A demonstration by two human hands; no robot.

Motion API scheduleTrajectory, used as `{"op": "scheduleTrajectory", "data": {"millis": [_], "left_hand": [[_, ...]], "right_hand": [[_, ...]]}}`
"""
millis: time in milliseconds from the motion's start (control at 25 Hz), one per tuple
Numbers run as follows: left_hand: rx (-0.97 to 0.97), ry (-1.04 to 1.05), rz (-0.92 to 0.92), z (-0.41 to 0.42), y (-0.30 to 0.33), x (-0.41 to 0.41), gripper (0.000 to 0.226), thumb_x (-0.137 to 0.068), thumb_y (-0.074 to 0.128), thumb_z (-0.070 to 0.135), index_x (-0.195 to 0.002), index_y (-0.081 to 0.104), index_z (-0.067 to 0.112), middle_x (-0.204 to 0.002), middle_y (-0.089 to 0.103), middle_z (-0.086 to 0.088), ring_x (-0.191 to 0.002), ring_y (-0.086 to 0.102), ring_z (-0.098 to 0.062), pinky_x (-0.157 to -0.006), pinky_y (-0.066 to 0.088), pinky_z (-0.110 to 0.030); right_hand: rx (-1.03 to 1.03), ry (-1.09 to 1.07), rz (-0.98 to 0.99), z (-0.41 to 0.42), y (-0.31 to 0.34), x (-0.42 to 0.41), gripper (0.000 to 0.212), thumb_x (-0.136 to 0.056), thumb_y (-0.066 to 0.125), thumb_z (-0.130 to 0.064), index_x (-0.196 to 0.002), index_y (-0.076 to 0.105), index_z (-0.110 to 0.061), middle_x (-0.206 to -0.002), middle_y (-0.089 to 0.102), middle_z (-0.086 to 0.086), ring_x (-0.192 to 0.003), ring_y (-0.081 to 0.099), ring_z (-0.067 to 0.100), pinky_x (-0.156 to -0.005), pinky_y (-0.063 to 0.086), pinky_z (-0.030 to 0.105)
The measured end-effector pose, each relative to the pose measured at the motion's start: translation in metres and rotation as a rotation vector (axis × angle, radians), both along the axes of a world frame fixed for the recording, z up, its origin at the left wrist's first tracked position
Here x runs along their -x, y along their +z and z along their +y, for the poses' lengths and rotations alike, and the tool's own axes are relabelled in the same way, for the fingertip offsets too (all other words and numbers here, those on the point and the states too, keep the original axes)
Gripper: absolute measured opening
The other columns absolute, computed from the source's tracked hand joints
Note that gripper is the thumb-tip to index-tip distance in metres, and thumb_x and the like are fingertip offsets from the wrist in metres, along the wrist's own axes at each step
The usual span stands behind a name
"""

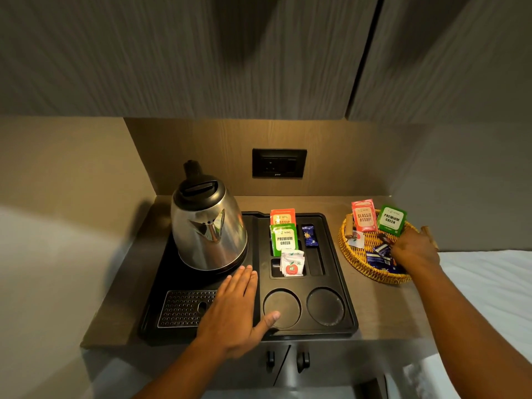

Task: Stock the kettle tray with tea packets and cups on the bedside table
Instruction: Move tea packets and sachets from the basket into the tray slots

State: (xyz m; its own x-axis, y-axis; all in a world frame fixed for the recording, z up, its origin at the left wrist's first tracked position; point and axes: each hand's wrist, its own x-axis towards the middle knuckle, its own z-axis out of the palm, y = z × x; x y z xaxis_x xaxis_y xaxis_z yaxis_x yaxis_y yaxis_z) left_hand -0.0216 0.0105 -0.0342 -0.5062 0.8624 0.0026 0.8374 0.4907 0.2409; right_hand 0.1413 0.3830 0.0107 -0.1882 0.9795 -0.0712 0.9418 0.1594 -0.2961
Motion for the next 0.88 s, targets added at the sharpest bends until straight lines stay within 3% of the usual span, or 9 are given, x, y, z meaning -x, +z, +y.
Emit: {"op": "scheduleTrajectory", "data": {"millis": [280, 360, 560, 680, 760, 880], "left_hand": [[-0.007, 0.011, -0.007, 0.000, 0.002, -0.001, 0.098, -0.083, 0.008, 0.086, -0.156, -0.001, 0.022, -0.163, -0.007, 0.005, -0.146, -0.016, -0.010, -0.117, -0.010, -0.033], [-0.004, 0.014, -0.008, 0.000, 0.001, 0.000, 0.098, -0.082, 0.007, 0.087, -0.155, -0.001, 0.022, -0.163, -0.008, 0.005, -0.146, -0.017, -0.010, -0.117, -0.010, -0.033], [-0.010, 0.003, 0.005, 0.000, 0.000, 0.001, 0.098, -0.083, 0.008, 0.086, -0.155, 0.000, 0.020, -0.163, -0.005, 0.003, -0.147, -0.015, -0.010, -0.118, -0.009, -0.033], [-0.009, -0.006, 0.001, -0.001, 0.000, 0.001, 0.098, -0.083, 0.009, 0.086, -0.155, 0.001, 0.019, -0.163, -0.005, 0.002, -0.147, -0.014, -0.011, -0.119, -0.007, -0.034], [-0.002, -0.006, -0.007, -0.002, 0.002, 0.000, 0.098, -0.083, 0.008, 0.086, -0.155, 0.000, 0.020, -0.163, -0.006, 0.003, -0.147, -0.016, -0.010, -0.119, -0.007, -0.035], [-0.010, -0.002, -0.016, 0.000, 0.002, 0.000, 0.099, -0.082, 0.008, 0.087, -0.155, 0.000, 0.021, -0.163, -0.006, 0.003, -0.146, -0.016, -0.010, -0.118, -0.008, -0.034]], "right_hand": [[0.070, -0.036, 0.102, 0.002, 0.007, -0.002, 0.048, -0.066, 0.085, -0.017, -0.106, 0.063, -0.002, -0.117, 0.057, 0.022, -0.098, 0.063, 0.035, -0.073, 0.054, 0.040], [0.067, -0.073, 0.165, -0.002, 0.016, -0.003, 0.044, -0.067, 0.085, -0.020, -0.101, 0.065, -0.001, -0.102, 0.065, 0.021, -0.084, 0.067, 0.034, -0.065, 0.057, 0.038], [-0.066, 0.033, 0.561, -0.051, 0.037, 0.012, 0.016, -0.068, 0.082, -0.014, -0.078, 0.072, -0.020, -0.078, 0.072, 0.002, -0.061, 0.066, 0.014, -0.055, 0.054, 0.028], [0.080, 0.208, 0.679, -0.107, 0.031, 0.055, 0.028, -0.068, 0.079, -0.005, -0.067, 0.065, -0.030, -0.067, 0.066, -0.008, -0.056, 0.065, 0.009, -0.050, 0.055, 0.027], [0.201, 0.223, 0.673, -0.129, 0.018, 0.082, 0.028, -0.069, 0.077, -0.003, -0.067, 0.064, -0.027, -0.065, 0.067, -0.005, -0.050, 0.067, 0.013, -0.051, 0.059, 0.034], [0.202, 0.172, 0.484, -0.134, -0.002, 0.098, 0.013, -0.068, 0.076, -0.011, -0.067, 0.067, -0.020, -0.067, 0.067, 0.001, -0.058, 0.065, 0.019, -0.053, 0.055, 0.031]]}}
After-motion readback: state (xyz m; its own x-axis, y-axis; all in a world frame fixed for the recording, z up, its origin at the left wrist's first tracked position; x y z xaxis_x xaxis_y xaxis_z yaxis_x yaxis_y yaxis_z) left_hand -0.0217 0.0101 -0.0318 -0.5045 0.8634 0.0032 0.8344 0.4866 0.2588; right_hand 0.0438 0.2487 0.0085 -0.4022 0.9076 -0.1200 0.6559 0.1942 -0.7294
